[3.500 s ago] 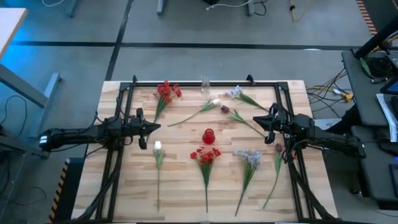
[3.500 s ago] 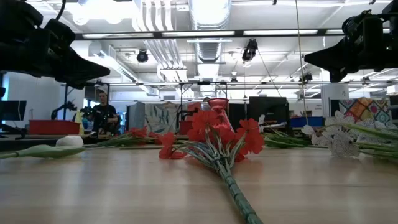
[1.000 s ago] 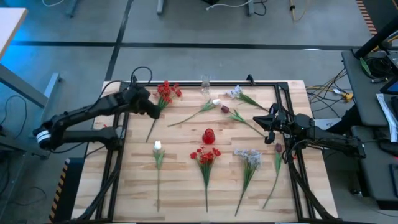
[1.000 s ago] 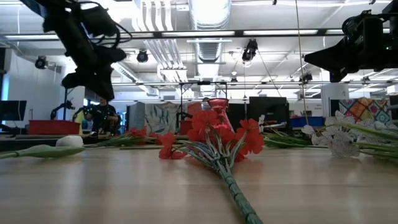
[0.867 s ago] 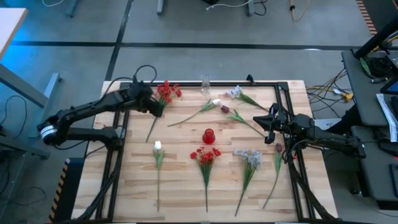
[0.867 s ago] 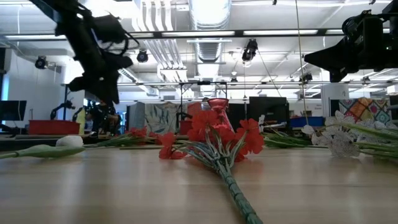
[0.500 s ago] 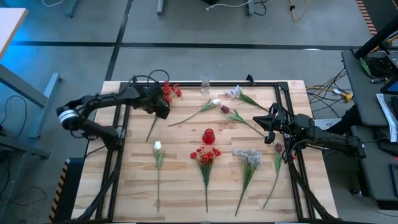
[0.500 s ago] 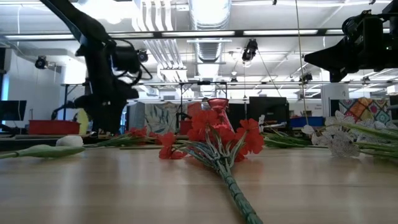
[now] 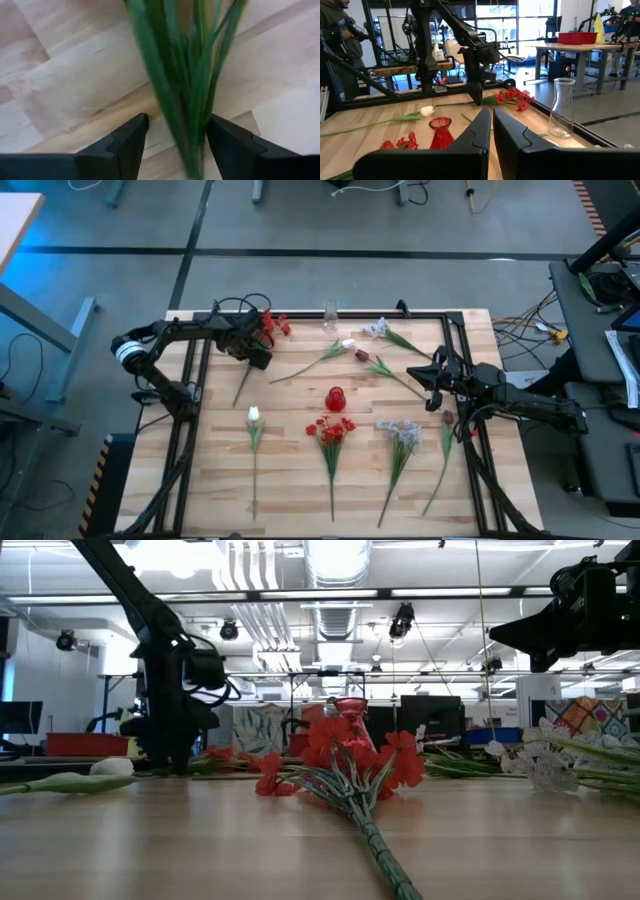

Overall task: Sort flowers into vase by color
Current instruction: Put the top red flowers into the transparent vase

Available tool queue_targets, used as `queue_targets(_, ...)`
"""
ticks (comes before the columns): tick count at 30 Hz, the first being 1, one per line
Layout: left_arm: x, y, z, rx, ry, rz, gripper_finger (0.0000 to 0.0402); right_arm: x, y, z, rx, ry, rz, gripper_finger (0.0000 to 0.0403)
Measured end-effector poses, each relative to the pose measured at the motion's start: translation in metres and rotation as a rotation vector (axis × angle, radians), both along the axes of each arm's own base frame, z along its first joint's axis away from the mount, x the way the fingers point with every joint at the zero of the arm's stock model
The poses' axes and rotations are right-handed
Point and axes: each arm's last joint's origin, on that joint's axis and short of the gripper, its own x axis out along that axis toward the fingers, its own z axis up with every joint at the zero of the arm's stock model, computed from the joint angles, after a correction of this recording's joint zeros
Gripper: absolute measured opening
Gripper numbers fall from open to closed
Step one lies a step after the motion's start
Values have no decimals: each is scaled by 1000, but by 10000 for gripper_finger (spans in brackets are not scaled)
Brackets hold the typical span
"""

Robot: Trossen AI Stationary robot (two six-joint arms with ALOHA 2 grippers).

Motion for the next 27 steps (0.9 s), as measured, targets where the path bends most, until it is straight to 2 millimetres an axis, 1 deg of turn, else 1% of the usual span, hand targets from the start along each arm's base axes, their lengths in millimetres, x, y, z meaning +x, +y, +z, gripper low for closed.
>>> queue_targets(3, -2, 4, -4, -31, -7, -7, 175, 0, 0, 0, 0, 0, 0, 13)
queue_targets(6, -3, 4, -3, -23, -8, -31, 147, 0, 0, 0, 0, 0, 0, 13)
queue_targets(9, -4, 3, 2, -1, -22, -56, 101, 0, 0, 0, 0, 0, 0, 13)
queue_targets(13, -3, 5, 10, 48, -66, -86, 21, 0, 0, 0, 0, 0, 0, 13)
queue_targets(14, -3, 5, 12, 60, -78, -83, 12, 0, 0, 0, 0, 0, 0, 13)
queue_targets(16, -4, 5, 18, 92, -109, -76, 12, 0, 0, 0, 0, 0, 0, 13)
queue_targets(20, -6, 0, 39, 154, -220, -80, 5, 0, 0, 0, 0, 1, 0, 13)
queue_targets(24, -9, -8, 71, 252, -392, -84, 3, 0, 0, 0, 0, 0, 0, 13)
queue_targets(27, -8, -17, 99, 353, -573, -111, 2, 0, 0, 0, 0, 0, 0, 13)
